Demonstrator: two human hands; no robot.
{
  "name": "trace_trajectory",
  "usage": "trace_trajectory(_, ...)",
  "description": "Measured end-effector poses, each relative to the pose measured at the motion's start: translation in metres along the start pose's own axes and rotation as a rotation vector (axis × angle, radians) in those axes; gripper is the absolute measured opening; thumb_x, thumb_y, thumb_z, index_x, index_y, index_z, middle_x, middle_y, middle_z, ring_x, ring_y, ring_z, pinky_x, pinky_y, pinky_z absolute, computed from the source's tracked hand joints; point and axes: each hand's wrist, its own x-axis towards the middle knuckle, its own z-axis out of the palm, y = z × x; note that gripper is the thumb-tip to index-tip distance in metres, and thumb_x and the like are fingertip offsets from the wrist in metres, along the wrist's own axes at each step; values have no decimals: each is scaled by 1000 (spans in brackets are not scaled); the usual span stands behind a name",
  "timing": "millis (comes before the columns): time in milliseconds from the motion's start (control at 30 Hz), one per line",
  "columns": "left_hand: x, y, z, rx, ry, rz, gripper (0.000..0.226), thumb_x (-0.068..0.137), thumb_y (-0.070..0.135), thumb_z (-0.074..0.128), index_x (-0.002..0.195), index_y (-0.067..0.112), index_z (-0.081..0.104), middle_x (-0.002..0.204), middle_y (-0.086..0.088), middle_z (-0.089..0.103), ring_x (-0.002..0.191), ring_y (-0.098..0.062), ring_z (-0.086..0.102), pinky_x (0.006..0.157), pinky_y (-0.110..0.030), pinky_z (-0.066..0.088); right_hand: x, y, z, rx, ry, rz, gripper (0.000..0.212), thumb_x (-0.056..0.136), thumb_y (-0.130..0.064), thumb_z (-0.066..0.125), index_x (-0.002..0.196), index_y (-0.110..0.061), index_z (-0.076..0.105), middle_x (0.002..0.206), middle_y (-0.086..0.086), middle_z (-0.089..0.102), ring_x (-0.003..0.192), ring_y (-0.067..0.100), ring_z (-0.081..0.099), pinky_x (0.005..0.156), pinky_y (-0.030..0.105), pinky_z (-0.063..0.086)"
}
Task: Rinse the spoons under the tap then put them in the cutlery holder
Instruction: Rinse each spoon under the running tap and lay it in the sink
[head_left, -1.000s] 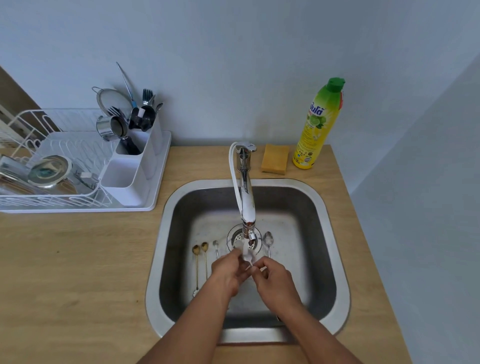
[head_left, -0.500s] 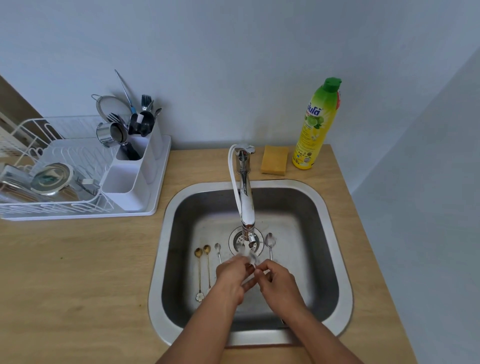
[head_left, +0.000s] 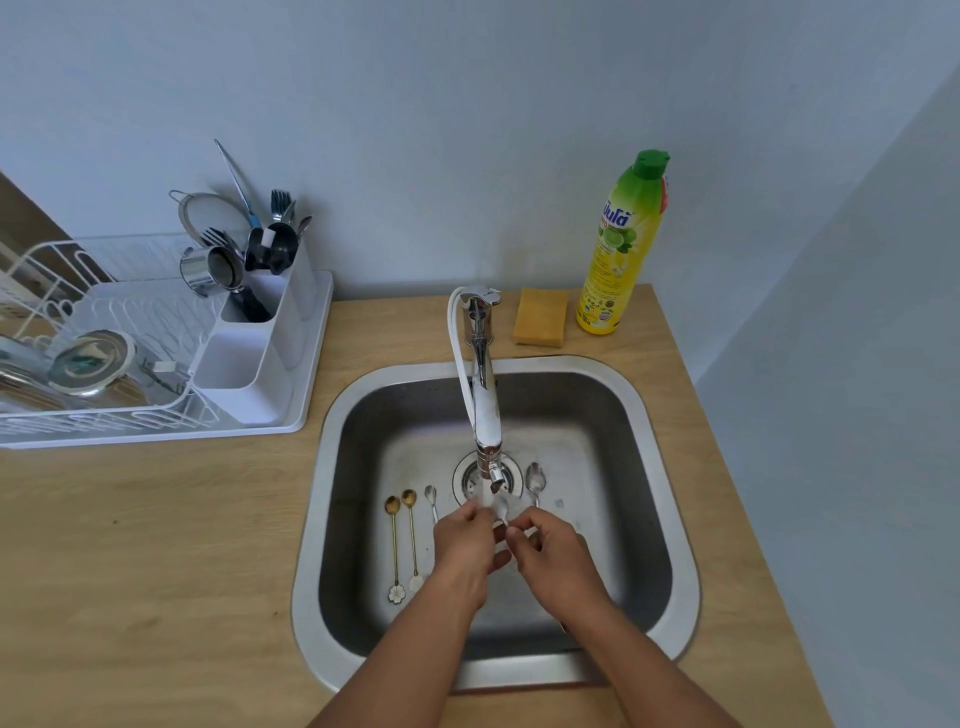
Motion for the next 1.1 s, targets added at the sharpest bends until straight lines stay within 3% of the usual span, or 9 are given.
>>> trace_trajectory(67,-3,-3,0,12,4,32,42,103,9,60,144,18,58,107,-7,79,96,-25,78,89,-51,64,0,-2,1,-31,1,0,16,99,-31,62,85,-32,69,66,-16,69,62,2,63,61,24,49)
trace_trajectory(167,-3,-2,-3,33,21,34,43,101,8,62,143,16,59,109,-12,78,102,-30,76,93,-56,61,-6,-4,3,-123,-39,-32,14,101,-37,59,89,-38,66,66,-28,66,65,-4,62,56,14,39)
trace_trajectory(333,-2,6,-4,237,-7,55,21,103,17,56,97,12,75,101,-10,80,95,-27,75,94,-53,61,-17,-9,4,-150,-76,-46,30,101,-36,53,92,-64,60,76,-38,64,70,-6,63,57,11,35)
trace_trajectory(400,-2,5,-4,332,-45,88,30,104,30,58,92,8,75,86,-6,76,82,-24,72,87,-47,62,-20,-10,4,-143,-87,-32,27,102,-34,52,101,-60,62,73,-41,63,69,-9,62,54,10,37)
trace_trajectory(500,-3,0,-3,349,-11,126,34,107,23,49,91,4,72,79,-11,71,71,-24,66,72,-41,61,-21,-11,4,-99,-112,-27,33,101,-29,51,103,-59,63,69,-30,67,61,-7,60,53,9,39)
trace_trajectory(633,-2,4,-3,205,48,20,33,109,20,46,99,8,75,93,-7,81,84,-24,74,83,-50,65,-20,-14,6,-47,-146,-14,30,101,-23,50,116,-40,70,95,-16,77,64,-7,62,60,10,41)
trace_trajectory(833,-12,11,0,-13,31,-130,43,105,48,52,100,14,78,91,-1,84,80,-22,76,43,-27,56,-17,-18,5,-77,-113,3,24,98,-26,54,102,-44,70,99,-21,76,83,-3,68,70,15,46)
trace_trajectory(967,-12,7,0,-51,-22,-121,48,111,42,37,110,12,75,93,-1,84,91,-21,74,60,-30,55,-15,-19,6,-66,-93,39,24,98,-28,55,93,-47,68,96,-19,75,77,-1,68,67,18,48)
trace_trajectory(1100,-7,5,-2,-84,-87,-121,21,104,6,46,102,8,67,97,-11,83,96,-24,71,73,-34,55,-15,-16,5,-58,-73,60,24,97,-29,55,102,-48,69,84,-17,74,68,1,67,60,18,48)
